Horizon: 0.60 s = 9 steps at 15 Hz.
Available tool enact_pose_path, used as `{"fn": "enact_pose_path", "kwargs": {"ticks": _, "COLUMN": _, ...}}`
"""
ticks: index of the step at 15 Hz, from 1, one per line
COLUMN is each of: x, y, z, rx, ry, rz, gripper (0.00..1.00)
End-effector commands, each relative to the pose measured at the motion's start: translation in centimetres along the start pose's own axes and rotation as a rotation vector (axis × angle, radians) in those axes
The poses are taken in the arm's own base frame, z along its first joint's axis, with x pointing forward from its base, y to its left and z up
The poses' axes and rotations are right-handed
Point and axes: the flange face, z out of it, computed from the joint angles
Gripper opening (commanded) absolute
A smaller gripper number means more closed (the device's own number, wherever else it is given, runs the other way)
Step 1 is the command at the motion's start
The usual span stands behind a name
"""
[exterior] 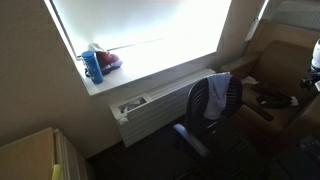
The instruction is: Hang the t-shirt on the backrest of the chair
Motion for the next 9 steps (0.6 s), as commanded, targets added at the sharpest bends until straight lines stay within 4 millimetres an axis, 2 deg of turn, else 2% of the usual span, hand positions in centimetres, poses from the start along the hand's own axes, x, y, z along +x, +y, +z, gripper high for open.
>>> {"fn": "enact_pose_path", "kwargs": {"ticks": 1, "x": 0.3, "y": -0.2, "z": -0.5, "rx": 0.068, "ry": 0.011, "rz": 0.113, "gripper": 1.00}}
{"fn": "enact_pose_path", "kwargs": {"ticks": 3, "x": 3.4, "y": 0.5, "z": 1.1, "rx": 0.094, "ry": 0.011, "rz": 0.225, "gripper": 1.00}}
{"fn": "enact_pose_path", "kwargs": {"ticks": 7, "x": 10.9, "y": 5.1, "z": 6.6, "rx": 0.112, "ry": -0.038, "rz": 0.468, "gripper": 1.00}}
{"fn": "enact_pose_path", "kwargs": {"ticks": 9, "x": 14.4, "y": 6.7, "z": 10.3, "rx": 0.106, "ry": -0.084, "rz": 0.586, "gripper": 1.00}}
